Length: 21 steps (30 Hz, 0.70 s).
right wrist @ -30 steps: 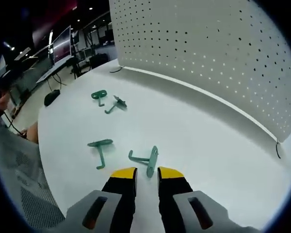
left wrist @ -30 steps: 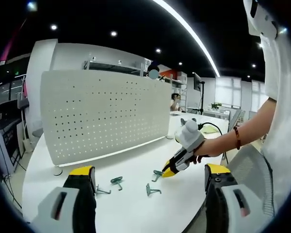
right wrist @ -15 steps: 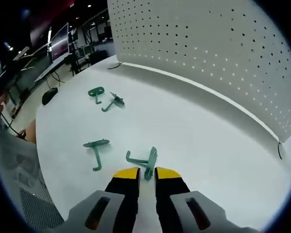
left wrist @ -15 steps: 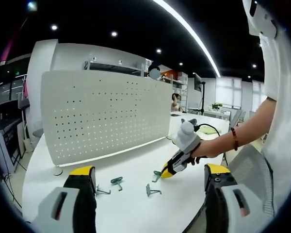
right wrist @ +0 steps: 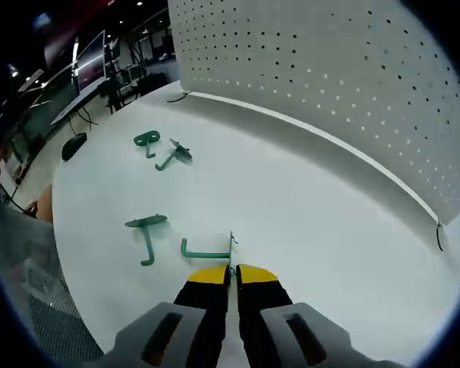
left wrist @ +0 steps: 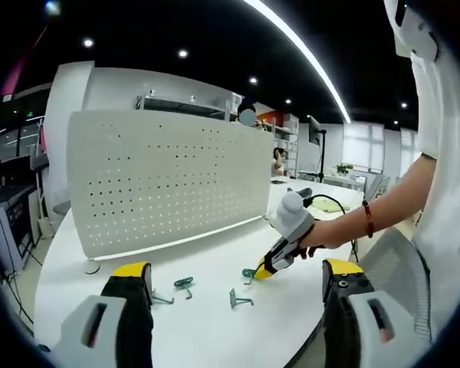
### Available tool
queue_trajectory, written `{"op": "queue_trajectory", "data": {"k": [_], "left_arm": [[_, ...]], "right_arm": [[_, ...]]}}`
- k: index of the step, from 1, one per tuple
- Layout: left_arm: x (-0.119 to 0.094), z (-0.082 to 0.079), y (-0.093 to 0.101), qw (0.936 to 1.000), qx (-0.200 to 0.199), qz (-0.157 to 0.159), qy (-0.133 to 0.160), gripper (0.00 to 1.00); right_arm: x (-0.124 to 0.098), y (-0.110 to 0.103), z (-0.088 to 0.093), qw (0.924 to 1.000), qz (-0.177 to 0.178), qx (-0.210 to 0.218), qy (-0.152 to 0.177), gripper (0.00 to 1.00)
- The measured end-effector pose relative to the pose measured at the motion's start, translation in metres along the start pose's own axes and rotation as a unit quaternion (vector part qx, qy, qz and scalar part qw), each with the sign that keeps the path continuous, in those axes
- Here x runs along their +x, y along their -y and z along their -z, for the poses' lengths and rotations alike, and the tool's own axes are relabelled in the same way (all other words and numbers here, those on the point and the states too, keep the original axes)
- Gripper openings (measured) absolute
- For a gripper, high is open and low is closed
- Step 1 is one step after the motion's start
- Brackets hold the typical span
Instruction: Insert the hook assembly into the mounting plate slot until the hook locks in place.
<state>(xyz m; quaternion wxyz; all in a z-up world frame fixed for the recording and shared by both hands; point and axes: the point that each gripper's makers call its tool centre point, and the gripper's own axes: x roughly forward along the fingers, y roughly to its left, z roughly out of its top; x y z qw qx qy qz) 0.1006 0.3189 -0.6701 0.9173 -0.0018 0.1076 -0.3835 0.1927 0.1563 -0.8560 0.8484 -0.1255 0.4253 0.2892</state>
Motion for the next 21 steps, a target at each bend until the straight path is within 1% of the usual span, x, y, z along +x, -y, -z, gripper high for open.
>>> {"op": "queue_trajectory", "data": {"k": [4,8,14,16,20,21], "left_arm": [[0.001,-0.001,0.001,1.0,0.001,0.001,0.001,0.94],[0.002,-0.005,0.001,1.0,0.004,0.002,0.005,0.94],[0.003,-0.009,0.004,0.9999,0.004,0.004,0.01,0.93],[0.003,-0.009,0.006,0.9999,0.004,0.004,0.01,0.93],[0.002,-0.013,0.009,0.9999,0.001,0.005,0.013,0.93],[0.002,-0.015,0.01,0.9998,0.003,0.003,0.018,0.94]], "right_arm": [[-0.002,-0.001,-0.001,1.0,0.0,0.002,0.003,0.02],[-0.006,-0.002,-0.006,0.9999,0.001,0.001,0.014,0.02],[-0.014,-0.001,-0.017,0.9993,0.005,0.002,0.037,0.02],[-0.018,-0.001,-0.022,0.9987,0.007,0.001,0.05,0.02],[-0.026,-0.004,-0.03,0.9976,0.006,0.003,0.069,0.02],[-0.029,-0.004,-0.031,0.9973,0.007,0.003,0.073,0.02]]}}
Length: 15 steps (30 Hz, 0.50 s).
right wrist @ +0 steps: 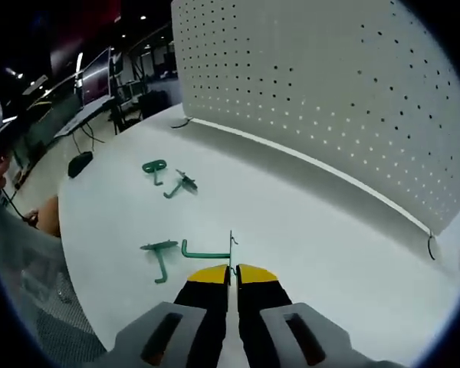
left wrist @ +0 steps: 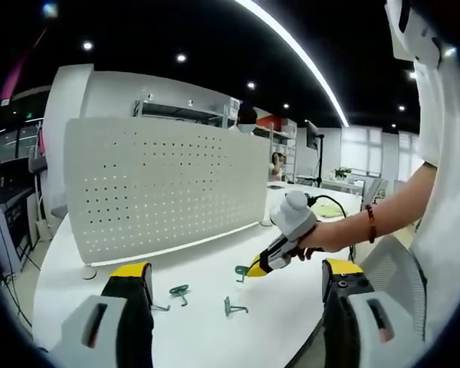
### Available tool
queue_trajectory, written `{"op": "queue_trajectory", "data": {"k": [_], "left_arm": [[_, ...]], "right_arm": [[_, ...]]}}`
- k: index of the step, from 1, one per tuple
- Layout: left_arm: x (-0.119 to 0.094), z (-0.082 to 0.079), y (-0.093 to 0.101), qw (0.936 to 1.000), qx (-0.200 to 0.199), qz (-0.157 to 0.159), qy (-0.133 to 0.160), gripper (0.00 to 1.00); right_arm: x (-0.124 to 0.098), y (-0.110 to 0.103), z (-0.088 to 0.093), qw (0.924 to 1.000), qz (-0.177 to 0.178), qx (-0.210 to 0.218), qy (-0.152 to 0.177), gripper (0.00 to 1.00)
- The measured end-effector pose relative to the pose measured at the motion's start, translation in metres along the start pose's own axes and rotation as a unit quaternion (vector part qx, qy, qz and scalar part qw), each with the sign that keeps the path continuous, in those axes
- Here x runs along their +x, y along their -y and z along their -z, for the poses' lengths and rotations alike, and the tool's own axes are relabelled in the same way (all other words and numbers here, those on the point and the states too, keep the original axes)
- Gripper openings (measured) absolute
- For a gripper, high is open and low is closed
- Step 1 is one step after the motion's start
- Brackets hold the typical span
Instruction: Insert the hook assembly into the mounting plate slot until the hook locks in place.
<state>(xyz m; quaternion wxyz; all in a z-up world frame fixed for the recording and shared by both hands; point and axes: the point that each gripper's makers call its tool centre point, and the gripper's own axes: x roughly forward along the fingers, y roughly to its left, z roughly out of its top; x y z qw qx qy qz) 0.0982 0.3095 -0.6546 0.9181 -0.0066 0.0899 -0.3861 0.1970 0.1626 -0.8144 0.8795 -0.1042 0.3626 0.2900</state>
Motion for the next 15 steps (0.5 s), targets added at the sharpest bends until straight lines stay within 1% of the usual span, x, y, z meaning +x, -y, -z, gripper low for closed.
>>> {"op": "queue_trajectory", "data": {"k": [3,5,11,15], "left_arm": [[0.0,-0.002,0.002,1.0,-0.007,0.002,-0.001,0.93],[-0.001,-0.004,0.004,1.0,-0.003,0.001,0.001,0.93],[0.0,-0.007,0.008,1.0,-0.002,0.001,0.002,0.92],[0.0,-0.011,0.015,0.9999,-0.009,0.002,0.01,0.92]], "right_arm": [[-0.004,-0.001,-0.004,0.9999,0.002,0.002,0.01,0.02],[-0.007,-0.001,-0.006,0.9999,0.002,0.0,0.014,0.02],[-0.017,-0.003,-0.015,0.9992,0.002,0.009,0.04,0.02],[-0.022,-0.005,-0.021,0.9984,0.001,0.013,0.054,0.02]]}}
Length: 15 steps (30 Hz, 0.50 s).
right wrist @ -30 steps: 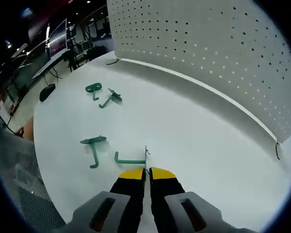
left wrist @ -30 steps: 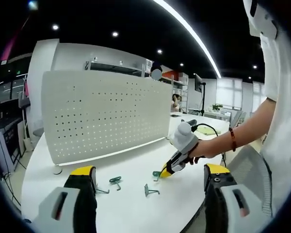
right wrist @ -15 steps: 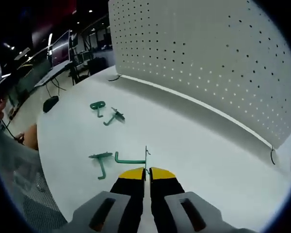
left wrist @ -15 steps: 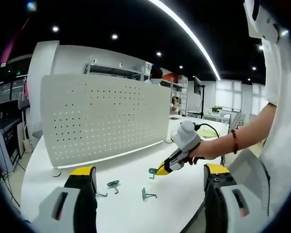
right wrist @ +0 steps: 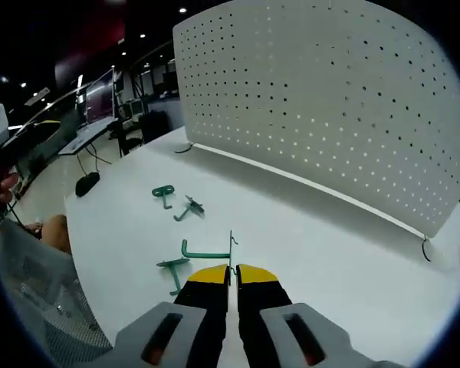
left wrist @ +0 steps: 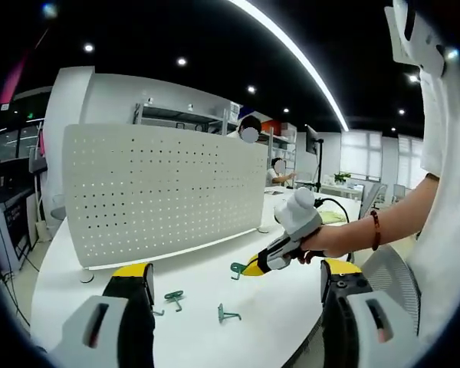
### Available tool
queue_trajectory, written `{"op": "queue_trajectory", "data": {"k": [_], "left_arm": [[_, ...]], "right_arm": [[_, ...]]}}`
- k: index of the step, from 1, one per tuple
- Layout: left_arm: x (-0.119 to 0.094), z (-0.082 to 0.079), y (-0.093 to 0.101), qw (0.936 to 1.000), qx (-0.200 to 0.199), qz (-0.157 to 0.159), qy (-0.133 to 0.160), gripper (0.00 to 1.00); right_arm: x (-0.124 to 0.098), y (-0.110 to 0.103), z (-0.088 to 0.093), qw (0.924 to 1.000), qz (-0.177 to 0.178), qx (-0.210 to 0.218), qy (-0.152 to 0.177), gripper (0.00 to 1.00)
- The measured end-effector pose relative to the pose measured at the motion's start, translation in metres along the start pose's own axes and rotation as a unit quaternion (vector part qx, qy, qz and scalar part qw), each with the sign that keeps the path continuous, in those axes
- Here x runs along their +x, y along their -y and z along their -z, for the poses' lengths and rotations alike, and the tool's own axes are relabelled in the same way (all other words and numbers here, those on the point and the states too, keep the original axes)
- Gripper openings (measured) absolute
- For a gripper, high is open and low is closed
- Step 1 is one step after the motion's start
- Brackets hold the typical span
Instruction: Insert the hook assembly into the mounting plate slot until the hook locks in place.
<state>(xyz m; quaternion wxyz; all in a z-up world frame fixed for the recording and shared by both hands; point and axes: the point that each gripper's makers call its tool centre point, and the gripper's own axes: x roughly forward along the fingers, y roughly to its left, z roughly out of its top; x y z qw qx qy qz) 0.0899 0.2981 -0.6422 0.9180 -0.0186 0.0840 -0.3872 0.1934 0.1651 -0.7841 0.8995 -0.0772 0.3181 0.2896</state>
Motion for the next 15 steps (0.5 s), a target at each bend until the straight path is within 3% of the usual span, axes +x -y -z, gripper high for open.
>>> {"op": "queue_trajectory", "data": {"k": [15], "left_arm": [[0.007,-0.003,0.019,0.9998,-0.017,-0.001,0.012,0.91]], "right_arm": [[-0.019,-0.008,-0.018,0.9985,-0.018,0.004,0.052,0.02]]}}
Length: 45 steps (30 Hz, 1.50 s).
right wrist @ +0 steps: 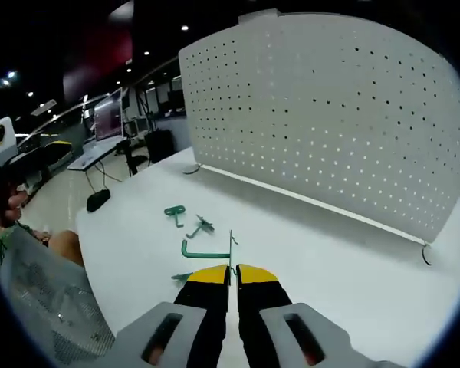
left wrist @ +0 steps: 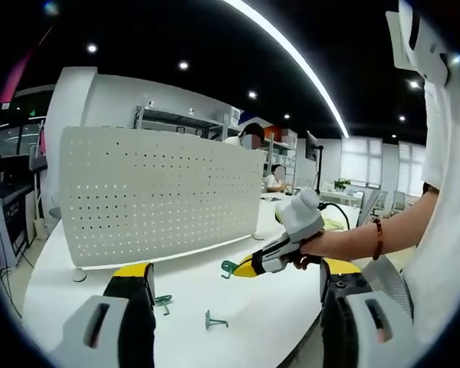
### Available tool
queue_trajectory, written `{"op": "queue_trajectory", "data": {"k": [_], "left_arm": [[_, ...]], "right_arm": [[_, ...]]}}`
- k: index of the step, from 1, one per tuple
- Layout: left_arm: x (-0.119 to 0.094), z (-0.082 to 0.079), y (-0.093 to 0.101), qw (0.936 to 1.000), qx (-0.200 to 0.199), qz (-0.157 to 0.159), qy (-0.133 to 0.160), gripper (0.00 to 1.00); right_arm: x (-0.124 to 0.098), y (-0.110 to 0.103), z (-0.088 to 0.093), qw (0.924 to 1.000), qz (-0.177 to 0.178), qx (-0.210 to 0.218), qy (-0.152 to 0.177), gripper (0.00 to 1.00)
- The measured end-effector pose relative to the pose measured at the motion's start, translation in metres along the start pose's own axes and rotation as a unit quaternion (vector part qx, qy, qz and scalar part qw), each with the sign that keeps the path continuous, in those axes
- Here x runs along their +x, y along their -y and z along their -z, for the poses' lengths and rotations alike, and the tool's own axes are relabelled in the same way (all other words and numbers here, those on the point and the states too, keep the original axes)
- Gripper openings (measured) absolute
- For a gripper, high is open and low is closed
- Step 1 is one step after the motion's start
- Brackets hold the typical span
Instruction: Insert the hook assembly into the mounting plate slot until the hook locks in place.
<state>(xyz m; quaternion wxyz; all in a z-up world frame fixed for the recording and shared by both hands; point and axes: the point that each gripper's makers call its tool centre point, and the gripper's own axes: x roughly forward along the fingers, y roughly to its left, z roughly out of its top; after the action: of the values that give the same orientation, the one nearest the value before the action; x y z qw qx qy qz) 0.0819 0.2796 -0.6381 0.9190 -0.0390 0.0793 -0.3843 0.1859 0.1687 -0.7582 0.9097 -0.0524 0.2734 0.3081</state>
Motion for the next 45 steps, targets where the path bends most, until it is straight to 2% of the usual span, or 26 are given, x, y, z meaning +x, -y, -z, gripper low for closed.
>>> {"op": "queue_trajectory", "data": {"k": [14,16,19,21,26,28,32,37,42,45], "left_arm": [[0.001,-0.002,0.012,0.9998,-0.01,-0.019,-0.003,0.88],[0.001,-0.004,0.015,0.9996,-0.023,-0.015,0.007,0.88],[0.002,-0.003,0.018,0.9996,-0.024,-0.014,0.004,0.87],[0.003,-0.003,0.021,0.9997,-0.02,-0.012,0.001,0.88],[0.005,-0.007,0.022,0.9996,-0.027,-0.011,0.008,0.87],[0.008,-0.011,0.022,0.9989,-0.043,-0.009,0.02,0.87],[0.012,-0.015,0.025,0.9986,-0.044,-0.006,0.027,0.86],[0.014,-0.019,0.028,0.9968,-0.067,-0.003,0.043,0.85],[0.013,-0.021,0.028,0.997,-0.064,-0.006,0.042,0.83],[0.012,-0.022,0.027,0.9968,-0.067,-0.005,0.044,0.82]], "right_arm": [[-0.016,-0.019,-0.024,0.998,-0.035,-0.005,0.052,0.02],[-0.019,-0.021,-0.027,0.9973,-0.035,0.01,0.063,0.02],[-0.022,-0.03,-0.031,0.9957,-0.047,0.001,0.08,0.02],[-0.025,-0.035,-0.029,0.9957,-0.05,-0.007,0.077,0.02],[-0.035,-0.037,-0.035,0.994,-0.051,-0.003,0.097,0.02],[-0.041,-0.038,-0.039,0.9928,-0.053,-0.001,0.107,0.02],[-0.052,-0.039,-0.05,0.9899,-0.052,0.0,0.131,0.02],[-0.063,-0.044,-0.062,0.9866,-0.052,-0.01,0.154,0.02],[-0.07,-0.05,-0.07,0.9834,-0.056,-0.019,0.171,0.02],[-0.074,-0.056,-0.078,0.979,-0.063,-0.023,0.192,0.02]]}}
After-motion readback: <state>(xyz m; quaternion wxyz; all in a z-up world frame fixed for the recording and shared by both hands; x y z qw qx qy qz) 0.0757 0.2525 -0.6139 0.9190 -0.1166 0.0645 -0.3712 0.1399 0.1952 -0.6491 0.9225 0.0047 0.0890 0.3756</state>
